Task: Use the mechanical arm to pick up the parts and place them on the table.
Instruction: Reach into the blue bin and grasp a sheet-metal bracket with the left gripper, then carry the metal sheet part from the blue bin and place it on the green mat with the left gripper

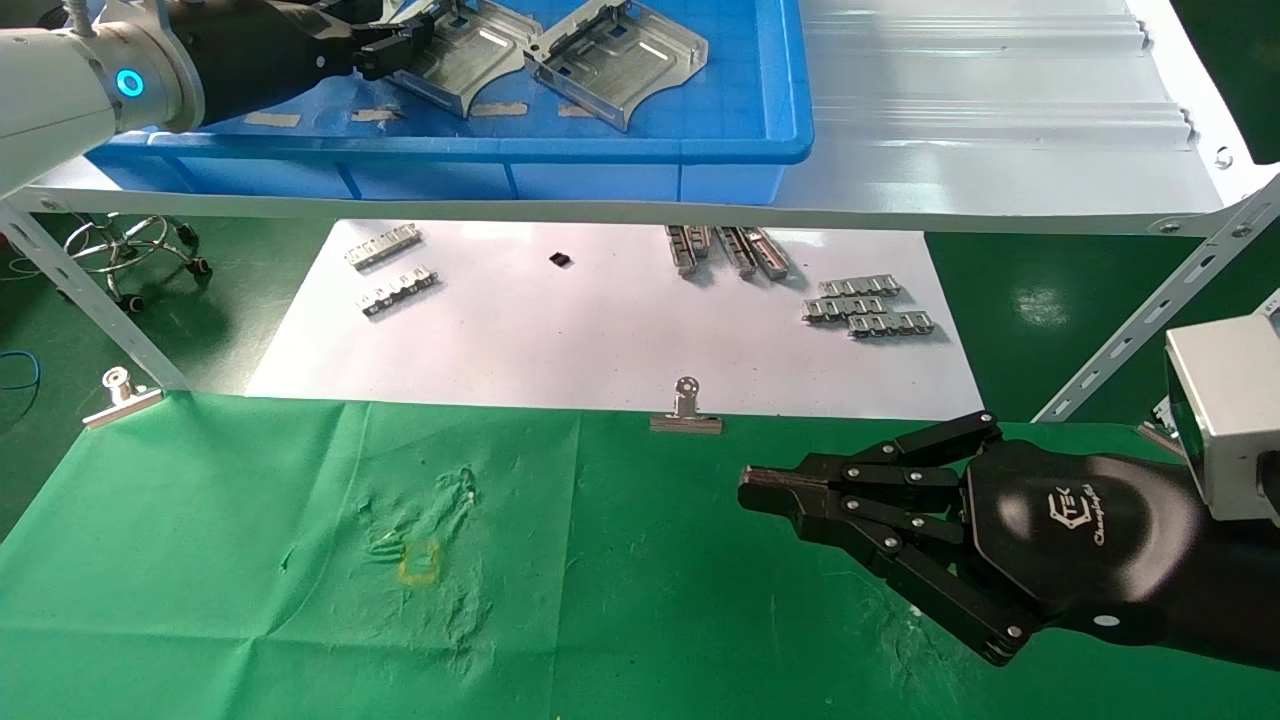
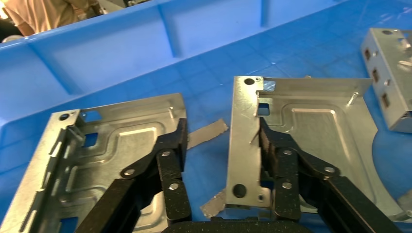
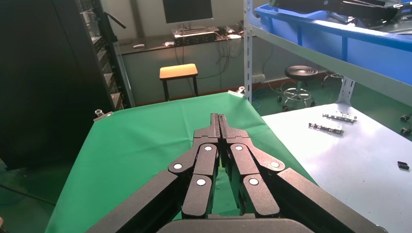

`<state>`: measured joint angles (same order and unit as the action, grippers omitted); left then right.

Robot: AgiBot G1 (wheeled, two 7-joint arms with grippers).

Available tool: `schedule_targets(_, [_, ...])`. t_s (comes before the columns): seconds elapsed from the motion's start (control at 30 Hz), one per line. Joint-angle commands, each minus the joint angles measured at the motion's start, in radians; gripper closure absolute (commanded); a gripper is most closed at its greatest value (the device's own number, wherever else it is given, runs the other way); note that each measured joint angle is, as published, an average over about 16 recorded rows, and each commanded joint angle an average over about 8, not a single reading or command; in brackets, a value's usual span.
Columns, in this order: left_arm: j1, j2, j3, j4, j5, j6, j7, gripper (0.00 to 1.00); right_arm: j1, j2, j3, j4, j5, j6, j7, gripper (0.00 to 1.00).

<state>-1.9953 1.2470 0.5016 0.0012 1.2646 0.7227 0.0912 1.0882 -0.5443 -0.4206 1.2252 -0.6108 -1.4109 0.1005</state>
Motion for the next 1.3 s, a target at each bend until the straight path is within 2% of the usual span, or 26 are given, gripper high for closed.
schedule_targets(0.03, [0.001,0.002,0.0,0.001,0.0,-0.012,0.001,1.0,0.0,0.0,0.0,0.0,0.0,0.0,0.0,1.0])
schedule_targets(0.43, [-0.004,0.002,-0.003,-0.007,-0.004,-0.035,0.01,1.0,0.0,0.0,0.0,0.0,0.0,0.0,0.0,1.0])
schedule_targets(0.77, [-0.016,-0.045,-0.039,-0.035,-0.057,0.074,0.018,1.0,0.0,0.0,0.0,0.0,0.0,0.0,0.0,1.0])
schedule_targets(0.93, [-0.013,-0.106,-0.062,-0.074,-0.093,0.239,0.049,1.0,0.0,0.0,0.0,0.0,0.0,0.0,0.0,1.0])
schedule_targets(1.2, [0.021,-0.227,-0.082,-0.17,-0.143,0.707,0.162,1.0,0.0,0.0,0.0,0.0,0.0,0.0,0.0,1.0])
schedule_targets(1.3, [0.036,-0.258,-0.076,-0.201,-0.149,0.82,0.201,1.0,0.0,0.0,0.0,0.0,0.0,0.0,0.0,1.0])
